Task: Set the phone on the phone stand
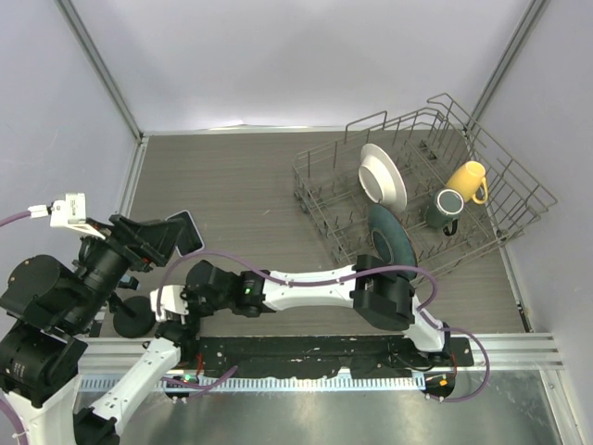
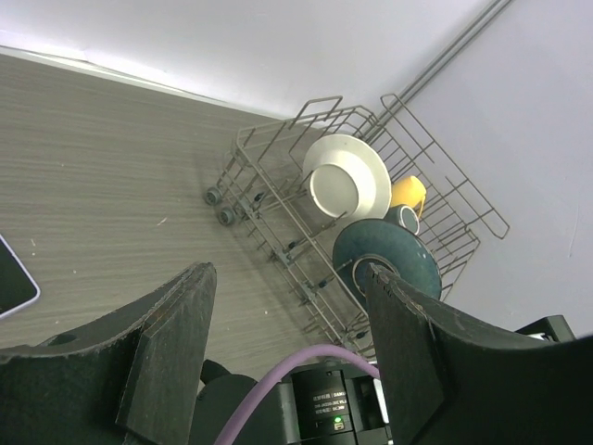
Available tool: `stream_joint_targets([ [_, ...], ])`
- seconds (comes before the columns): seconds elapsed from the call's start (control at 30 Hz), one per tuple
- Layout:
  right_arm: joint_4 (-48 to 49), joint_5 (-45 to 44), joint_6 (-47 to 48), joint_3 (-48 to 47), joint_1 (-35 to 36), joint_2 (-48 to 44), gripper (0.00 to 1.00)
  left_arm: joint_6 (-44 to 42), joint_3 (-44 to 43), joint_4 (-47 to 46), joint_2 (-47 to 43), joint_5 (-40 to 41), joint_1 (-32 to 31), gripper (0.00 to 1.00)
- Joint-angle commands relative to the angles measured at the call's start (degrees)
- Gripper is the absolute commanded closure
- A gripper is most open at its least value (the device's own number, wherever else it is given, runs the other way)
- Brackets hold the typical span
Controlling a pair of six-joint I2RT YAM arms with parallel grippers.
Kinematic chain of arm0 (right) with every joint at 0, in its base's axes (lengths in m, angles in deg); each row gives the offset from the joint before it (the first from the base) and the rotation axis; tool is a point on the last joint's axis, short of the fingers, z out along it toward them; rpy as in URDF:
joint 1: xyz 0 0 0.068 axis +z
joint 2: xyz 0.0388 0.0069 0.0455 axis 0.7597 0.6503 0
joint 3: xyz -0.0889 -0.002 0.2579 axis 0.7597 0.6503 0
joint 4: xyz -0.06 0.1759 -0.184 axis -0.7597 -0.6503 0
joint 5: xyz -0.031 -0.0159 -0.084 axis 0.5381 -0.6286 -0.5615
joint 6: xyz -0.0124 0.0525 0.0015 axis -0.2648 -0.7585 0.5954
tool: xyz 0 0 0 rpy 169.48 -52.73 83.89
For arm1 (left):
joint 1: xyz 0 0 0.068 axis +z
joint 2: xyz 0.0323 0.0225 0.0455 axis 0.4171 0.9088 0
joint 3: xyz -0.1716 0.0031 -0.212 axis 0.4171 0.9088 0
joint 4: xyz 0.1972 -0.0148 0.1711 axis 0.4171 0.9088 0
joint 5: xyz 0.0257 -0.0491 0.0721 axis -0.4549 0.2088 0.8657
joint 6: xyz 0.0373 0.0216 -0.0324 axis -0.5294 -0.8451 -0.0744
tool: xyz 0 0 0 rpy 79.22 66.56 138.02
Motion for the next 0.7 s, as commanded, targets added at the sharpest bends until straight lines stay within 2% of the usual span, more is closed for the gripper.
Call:
stream_joint_targets([
  [0.0,-4.3,4.2,4.0,-5.6,0.1,0.3,1.0,-1.0,0.9,-0.4,-0.4,0.4,-0.1,0.3],
  [0.3,-1.2,-0.8,5.3,-5.0,0.1,2.4,1.0,-0.1,1.6,-0.8,0.2,-0.3,0.0,0.3],
  [0.67,-0.2,0.2,6.8,-6.3,-1.5,4.2,0.98,1.2,3.3,-1.7,1.2,-1.7,0.0,0.31],
])
